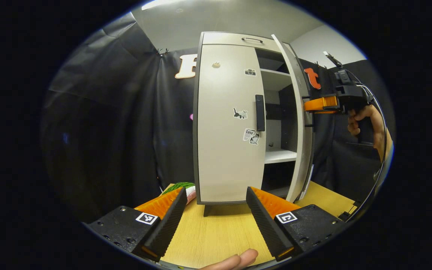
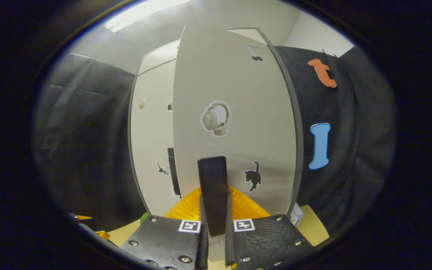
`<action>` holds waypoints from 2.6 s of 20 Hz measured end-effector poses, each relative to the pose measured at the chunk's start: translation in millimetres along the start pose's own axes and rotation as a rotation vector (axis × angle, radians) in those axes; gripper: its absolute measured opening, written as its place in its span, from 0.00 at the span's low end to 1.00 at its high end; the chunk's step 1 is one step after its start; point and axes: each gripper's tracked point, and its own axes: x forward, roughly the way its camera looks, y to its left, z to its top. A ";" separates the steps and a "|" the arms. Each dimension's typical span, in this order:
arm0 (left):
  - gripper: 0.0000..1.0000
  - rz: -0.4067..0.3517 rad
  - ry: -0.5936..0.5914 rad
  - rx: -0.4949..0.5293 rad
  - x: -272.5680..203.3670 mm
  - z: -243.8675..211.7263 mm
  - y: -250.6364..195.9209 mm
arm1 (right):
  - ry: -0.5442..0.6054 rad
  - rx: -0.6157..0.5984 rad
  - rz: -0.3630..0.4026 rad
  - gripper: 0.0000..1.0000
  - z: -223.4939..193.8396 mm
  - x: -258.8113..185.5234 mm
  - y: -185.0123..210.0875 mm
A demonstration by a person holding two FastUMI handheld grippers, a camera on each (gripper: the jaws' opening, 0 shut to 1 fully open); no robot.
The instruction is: Open the right door of the double-door shoe cabinet with the right hand, and open the left door with the left hand.
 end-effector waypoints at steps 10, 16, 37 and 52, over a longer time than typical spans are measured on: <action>0.98 -0.045 0.009 -0.003 1.8 -8.5 -23.7 | -0.005 -0.012 -0.044 0.17 4.5 -17.9 -24.8; 0.98 -0.069 0.009 -0.018 3.3 -10.8 -34.2 | -0.012 -0.026 -0.127 0.01 9.5 -30.4 -44.4; 0.98 -0.042 -0.025 -0.013 57.7 26.1 -47.8 | -0.111 0.019 -0.189 0.09 14.4 -43.6 -91.6; 0.98 -0.153 -0.153 -0.042 189.1 138.2 -110.6 | -0.199 0.137 -0.290 0.78 -12.9 -97.5 -70.2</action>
